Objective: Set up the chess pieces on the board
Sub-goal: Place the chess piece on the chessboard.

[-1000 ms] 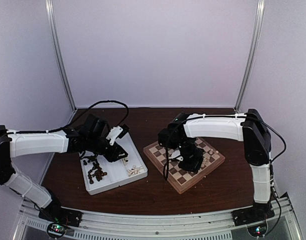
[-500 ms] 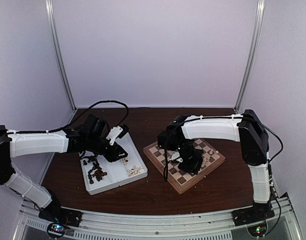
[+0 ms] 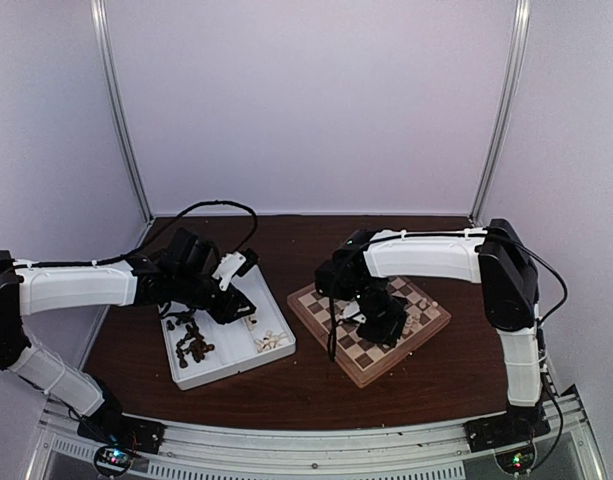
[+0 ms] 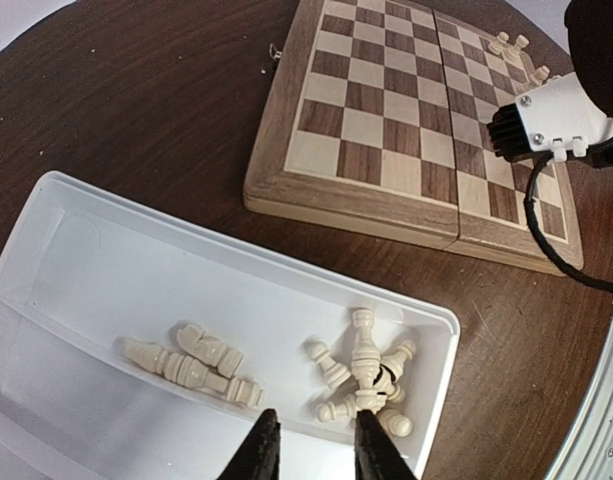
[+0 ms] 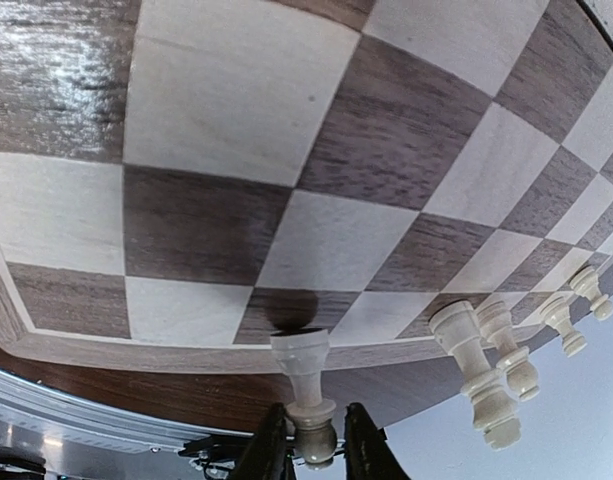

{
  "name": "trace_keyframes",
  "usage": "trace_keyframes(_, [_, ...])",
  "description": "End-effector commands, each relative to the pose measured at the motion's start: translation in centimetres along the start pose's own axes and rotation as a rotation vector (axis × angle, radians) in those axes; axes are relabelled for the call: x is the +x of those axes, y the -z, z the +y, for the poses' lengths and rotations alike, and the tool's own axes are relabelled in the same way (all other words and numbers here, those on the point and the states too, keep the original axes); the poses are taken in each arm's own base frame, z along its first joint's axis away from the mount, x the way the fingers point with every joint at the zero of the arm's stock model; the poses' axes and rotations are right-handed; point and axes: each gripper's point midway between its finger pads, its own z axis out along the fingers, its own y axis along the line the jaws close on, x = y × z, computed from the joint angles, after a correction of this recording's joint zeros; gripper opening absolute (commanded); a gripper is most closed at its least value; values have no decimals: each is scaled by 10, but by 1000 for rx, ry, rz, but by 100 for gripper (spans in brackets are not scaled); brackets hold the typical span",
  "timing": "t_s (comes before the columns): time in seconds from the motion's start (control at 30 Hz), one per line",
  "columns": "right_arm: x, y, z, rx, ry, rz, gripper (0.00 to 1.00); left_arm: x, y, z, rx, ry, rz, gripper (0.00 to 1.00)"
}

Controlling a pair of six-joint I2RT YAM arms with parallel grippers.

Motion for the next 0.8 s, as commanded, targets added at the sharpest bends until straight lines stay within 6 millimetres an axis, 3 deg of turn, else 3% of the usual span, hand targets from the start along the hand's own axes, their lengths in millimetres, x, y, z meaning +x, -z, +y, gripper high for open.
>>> trace_keyframes(0.0, [-6,5,-5,38,8,-15,21,-7,5,1,-5,-15,-32,26])
trace_keyframes(0.3, [-8,9,-5,36,8,-24,24,-8,5,1,-9,-20,-35,26])
trace_keyframes(0.5, [-9,15,-4,20,5,-52,39,-10,7,0,-5,-21,-41,26])
trace_keyframes(0.77, [-15,42,-7,-10,-29,-185,47,-14,13,0,-13,-29,-54,26])
